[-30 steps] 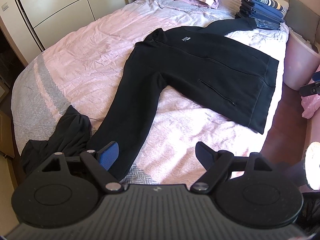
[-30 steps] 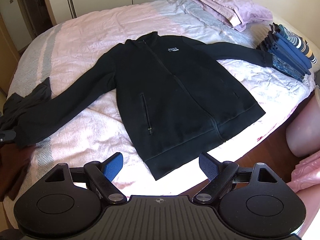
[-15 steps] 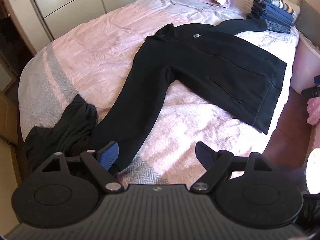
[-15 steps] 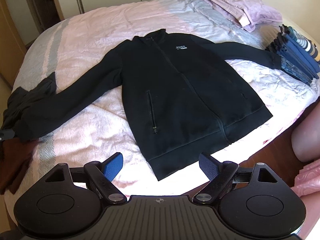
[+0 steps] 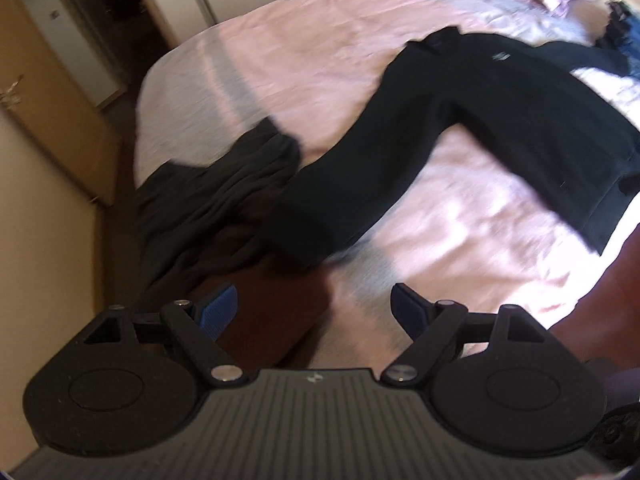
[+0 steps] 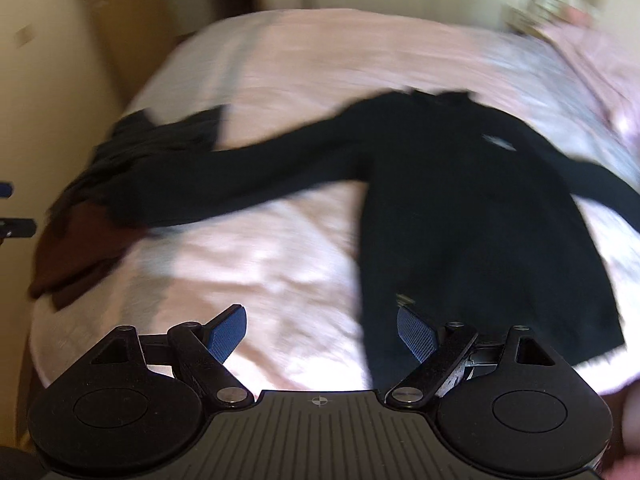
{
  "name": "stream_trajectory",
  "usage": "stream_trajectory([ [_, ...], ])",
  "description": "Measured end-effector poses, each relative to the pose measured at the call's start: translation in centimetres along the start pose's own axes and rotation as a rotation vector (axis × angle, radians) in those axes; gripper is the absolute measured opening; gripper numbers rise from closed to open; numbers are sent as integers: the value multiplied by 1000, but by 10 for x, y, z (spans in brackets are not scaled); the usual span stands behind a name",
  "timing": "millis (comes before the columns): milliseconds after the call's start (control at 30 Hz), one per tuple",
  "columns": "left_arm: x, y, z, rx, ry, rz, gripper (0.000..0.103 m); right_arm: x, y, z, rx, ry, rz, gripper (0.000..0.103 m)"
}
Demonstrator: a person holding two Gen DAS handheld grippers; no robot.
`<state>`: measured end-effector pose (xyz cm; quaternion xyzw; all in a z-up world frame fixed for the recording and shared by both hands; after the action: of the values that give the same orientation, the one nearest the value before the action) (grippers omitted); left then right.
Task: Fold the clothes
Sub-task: 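Move both grippers back toward the remaining clothes pile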
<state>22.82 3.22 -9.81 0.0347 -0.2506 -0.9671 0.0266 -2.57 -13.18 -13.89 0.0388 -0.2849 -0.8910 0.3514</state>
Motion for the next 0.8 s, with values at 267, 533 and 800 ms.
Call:
stream_trajectory([
  [267,-46,-25,-26,-51,-14,-45,81,-131,40,-33,119,180,232,80],
  [533,-91,-20,-62,-20,-59,-50,81,-276,63,-107,151,299,453,51],
  [800,-119,-44,-86,-37,-85,63,81,-354,72,-196,150,262,523,64],
])
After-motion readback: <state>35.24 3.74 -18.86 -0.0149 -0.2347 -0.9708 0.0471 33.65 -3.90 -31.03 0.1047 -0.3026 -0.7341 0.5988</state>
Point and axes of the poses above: each gripper's, at about its wrist camera, not at the fingertips, and z roughly against the way its jaws point, x to its right, y to its top, the point moved 7 cm from there along -z, roughly the way its jaws point, and after that the axes turned 15 degrees about -y, right-handed, at the moved point
